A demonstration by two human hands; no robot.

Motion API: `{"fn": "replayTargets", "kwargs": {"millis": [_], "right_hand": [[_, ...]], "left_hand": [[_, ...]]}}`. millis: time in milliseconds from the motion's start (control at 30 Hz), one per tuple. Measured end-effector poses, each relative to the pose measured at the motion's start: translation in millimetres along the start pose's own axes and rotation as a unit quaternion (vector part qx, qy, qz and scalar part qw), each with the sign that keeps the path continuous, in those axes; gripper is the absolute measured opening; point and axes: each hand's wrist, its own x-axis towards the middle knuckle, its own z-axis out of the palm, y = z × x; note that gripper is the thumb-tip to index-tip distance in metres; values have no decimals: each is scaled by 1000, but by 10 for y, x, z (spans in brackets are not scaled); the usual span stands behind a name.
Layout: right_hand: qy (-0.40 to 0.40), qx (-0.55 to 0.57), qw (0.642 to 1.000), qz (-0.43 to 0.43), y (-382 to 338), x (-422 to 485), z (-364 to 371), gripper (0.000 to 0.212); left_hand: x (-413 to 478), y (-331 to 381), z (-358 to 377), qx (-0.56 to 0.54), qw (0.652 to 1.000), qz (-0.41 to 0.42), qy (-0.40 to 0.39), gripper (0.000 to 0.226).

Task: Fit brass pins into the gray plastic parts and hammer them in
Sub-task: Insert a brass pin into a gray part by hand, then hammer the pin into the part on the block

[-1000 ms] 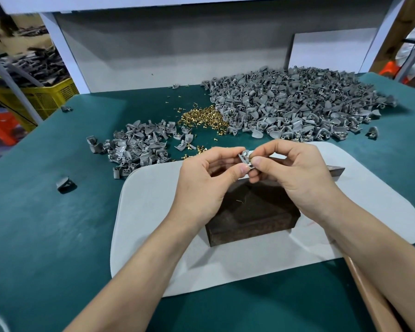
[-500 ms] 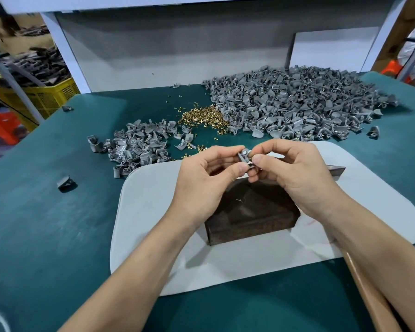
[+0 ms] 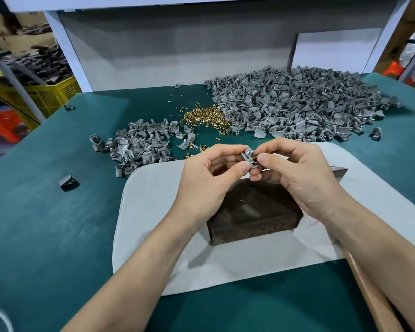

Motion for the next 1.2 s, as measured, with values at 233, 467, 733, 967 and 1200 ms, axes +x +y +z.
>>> {"fn": "replayTargets", "kwargs": {"millis": [233, 467, 733, 967, 1200], "right_hand": [[-8, -33, 999, 2, -30, -7, 2, 16], [116, -573, 811, 26, -180, 144, -502, 25], [136, -651, 707, 241, -170, 15, -691, 43], [275, -359, 855, 253, -255, -207, -638, 28], [86, -78, 968, 225, -748, -295, -192, 23]], "left_hand": [[-9, 18, -3, 13, 1000, 5, -3, 27], [-17, -6, -5, 66, 998, -18, -7, 25], [-53, -14, 0, 191, 980, -21, -61, 23], [-139, -144, -61, 148, 985, -79, -50, 19], [-140, -157, -79, 155, 984, -78, -36, 14]]}}
